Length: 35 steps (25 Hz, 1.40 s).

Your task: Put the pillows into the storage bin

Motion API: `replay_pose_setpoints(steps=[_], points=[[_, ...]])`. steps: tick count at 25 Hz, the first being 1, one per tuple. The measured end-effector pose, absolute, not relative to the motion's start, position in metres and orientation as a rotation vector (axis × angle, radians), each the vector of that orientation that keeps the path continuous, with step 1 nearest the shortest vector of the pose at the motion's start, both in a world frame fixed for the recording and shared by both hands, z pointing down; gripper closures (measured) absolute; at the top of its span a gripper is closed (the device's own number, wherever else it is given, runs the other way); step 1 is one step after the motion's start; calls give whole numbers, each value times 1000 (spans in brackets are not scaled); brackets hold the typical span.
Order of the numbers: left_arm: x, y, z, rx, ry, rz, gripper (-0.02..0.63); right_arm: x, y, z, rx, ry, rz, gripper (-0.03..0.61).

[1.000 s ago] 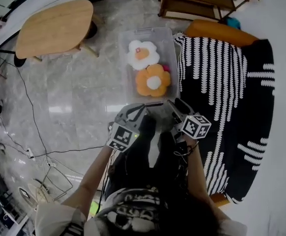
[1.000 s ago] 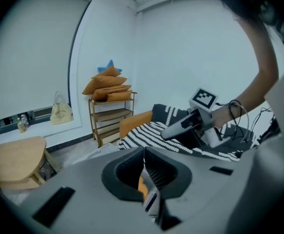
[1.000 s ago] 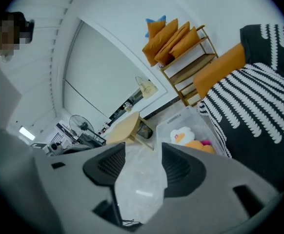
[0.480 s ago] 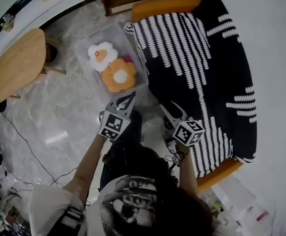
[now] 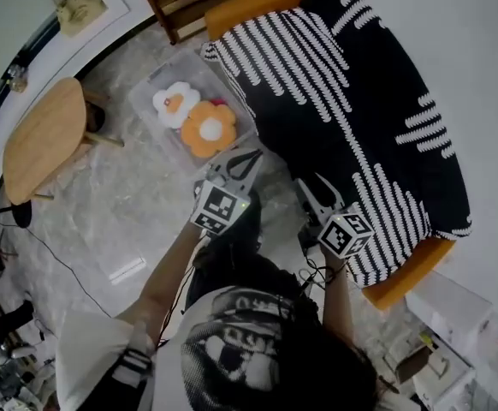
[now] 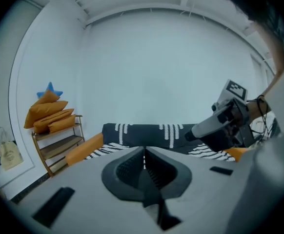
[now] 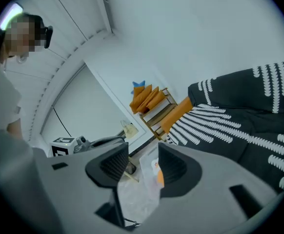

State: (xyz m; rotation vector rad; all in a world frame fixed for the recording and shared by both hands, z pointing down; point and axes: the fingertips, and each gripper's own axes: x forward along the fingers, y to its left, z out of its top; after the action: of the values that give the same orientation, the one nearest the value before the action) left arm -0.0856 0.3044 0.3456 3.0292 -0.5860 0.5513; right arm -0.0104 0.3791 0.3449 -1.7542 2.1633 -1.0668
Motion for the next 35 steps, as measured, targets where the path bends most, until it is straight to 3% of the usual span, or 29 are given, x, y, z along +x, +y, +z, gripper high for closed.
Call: replay_pose_setpoints(steps=[11, 17, 35], points=[[-99, 474, 288, 3027, -300, 446, 606, -31, 508, 284, -1815, 2076, -792, 476], [-99, 530, 271, 3046, -250, 436, 606, -26, 557, 261, -1883, 2013, -693, 583], [-45, 636, 259, 3160, 211, 497, 606, 18, 670, 253, -2271, 1854, -482, 581]])
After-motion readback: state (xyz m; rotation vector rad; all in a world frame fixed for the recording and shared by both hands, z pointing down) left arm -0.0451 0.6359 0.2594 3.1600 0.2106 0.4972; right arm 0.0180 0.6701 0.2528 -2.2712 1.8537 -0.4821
